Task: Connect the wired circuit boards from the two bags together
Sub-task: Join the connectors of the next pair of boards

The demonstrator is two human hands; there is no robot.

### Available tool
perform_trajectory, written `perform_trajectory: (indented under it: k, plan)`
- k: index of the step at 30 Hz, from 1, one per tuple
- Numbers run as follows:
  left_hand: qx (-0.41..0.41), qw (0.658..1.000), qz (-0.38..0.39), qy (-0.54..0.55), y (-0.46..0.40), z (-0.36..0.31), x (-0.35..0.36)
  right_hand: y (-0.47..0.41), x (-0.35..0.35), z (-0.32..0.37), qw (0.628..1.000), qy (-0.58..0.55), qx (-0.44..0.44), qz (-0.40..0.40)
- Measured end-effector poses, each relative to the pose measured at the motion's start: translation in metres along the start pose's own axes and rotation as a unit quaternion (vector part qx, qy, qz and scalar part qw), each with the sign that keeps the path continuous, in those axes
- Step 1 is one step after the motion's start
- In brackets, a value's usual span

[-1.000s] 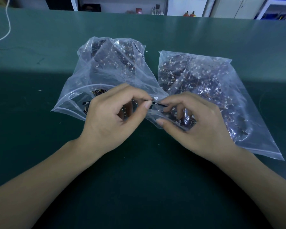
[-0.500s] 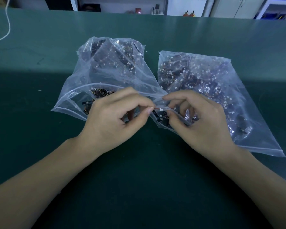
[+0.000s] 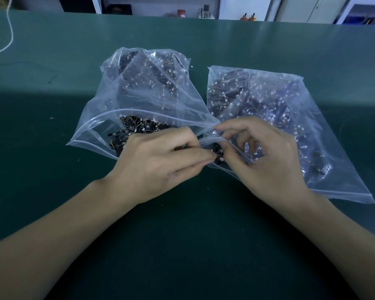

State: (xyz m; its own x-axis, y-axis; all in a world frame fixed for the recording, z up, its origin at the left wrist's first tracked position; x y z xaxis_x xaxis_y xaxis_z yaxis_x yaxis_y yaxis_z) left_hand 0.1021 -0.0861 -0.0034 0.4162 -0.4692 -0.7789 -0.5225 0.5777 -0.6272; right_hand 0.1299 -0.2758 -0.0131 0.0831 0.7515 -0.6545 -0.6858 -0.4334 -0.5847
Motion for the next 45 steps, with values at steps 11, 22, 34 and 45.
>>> perform_trajectory:
  k: [11, 22, 34, 45]
  plan:
    - [-0.073, 0.984, 0.127, -0.099, -0.001, 0.001, 0.016, 0.000, 0.004, 0.000, 1.000, 0.001, -0.008, 0.011]
    - [-0.099, 0.990, 0.096, 0.000, -0.002, 0.002, 0.010, -0.001, 0.005, -0.003, 1.000, -0.004, 0.008, 0.028]
    - [-0.215, 0.968, 0.116, -0.061, 0.010, 0.050, 0.001, -0.002, 0.007, -0.002, 0.999, 0.009, 0.011, 0.043]
    - [-0.195, 0.965, 0.161, -0.070, 0.011, 0.059, 0.012, -0.001, 0.008, -0.003, 0.999, -0.004, 0.016, 0.050]
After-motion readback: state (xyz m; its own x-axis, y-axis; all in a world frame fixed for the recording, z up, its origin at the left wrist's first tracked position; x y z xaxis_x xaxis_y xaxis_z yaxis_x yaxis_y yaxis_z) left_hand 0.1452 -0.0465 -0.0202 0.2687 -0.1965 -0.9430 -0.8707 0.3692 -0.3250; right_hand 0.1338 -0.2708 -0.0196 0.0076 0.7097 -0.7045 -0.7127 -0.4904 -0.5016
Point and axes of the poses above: each hand's wrist, its own y-axis away from the middle knuckle, its own x-axis out of the palm, z = x × y, the point moved 6 cm from there along -y, towards the middle knuckle, and after that the axes turned 11 degrees about z, right-handed, at the moved point
